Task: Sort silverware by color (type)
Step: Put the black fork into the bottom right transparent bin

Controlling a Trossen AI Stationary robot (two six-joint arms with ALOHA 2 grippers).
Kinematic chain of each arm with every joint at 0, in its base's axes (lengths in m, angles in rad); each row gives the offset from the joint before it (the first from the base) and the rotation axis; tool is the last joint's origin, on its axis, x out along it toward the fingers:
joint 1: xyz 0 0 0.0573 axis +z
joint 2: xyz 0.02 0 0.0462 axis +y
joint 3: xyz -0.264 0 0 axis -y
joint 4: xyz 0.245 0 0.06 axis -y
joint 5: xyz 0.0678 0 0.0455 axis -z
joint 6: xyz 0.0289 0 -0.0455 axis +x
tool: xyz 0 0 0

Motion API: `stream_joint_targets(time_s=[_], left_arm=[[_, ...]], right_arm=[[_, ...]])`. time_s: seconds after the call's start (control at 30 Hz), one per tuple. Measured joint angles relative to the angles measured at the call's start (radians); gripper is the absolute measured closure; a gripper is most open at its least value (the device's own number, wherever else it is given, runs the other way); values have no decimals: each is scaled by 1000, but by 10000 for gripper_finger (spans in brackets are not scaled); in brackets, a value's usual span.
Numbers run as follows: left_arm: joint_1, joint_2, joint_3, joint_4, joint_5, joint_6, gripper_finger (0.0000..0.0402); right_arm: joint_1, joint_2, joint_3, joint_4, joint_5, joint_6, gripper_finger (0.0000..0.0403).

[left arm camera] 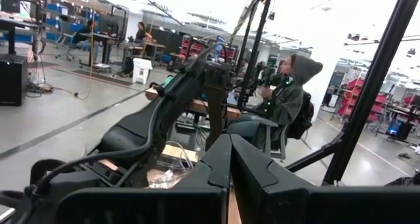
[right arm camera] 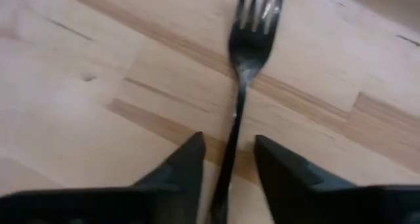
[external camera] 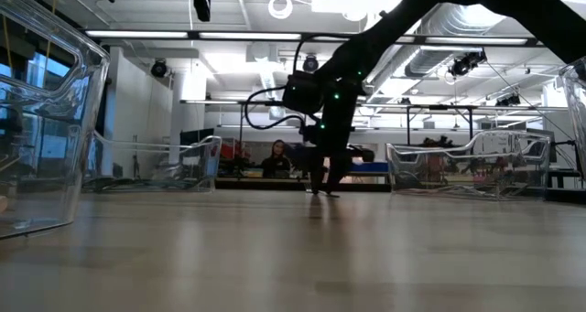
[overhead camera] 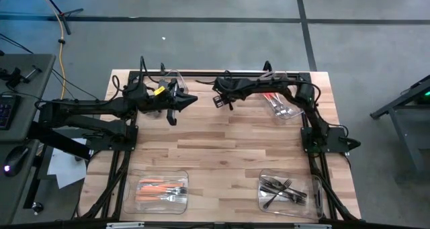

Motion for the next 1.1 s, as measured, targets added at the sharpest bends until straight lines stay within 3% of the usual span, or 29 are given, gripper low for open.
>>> stream_joint_targets(time_s=[0.17,0.5,0.63,0.83,0.97,1.1], left_arm=[[0,0,0,-1,-1,12,402],[0,-83,-1,-162,-2,12,401],[0,-137,-1,-233,-2,12,402],[0,-198,-1,-327,-39,17,401],[0,-205,-1,-364,-60,65,402],[0,-171,0,-359,-60,122,402]], right_arm=[[7,2,0,-1,-26,-31,385],[30,-61,-12,-55,-153,-185,399],[46,-138,-71,17,-231,-271,400],[114,-366,-432,291,-302,-163,401],[181,-551,-669,609,-328,-40,402],[239,-692,-794,932,-325,-16,402]])
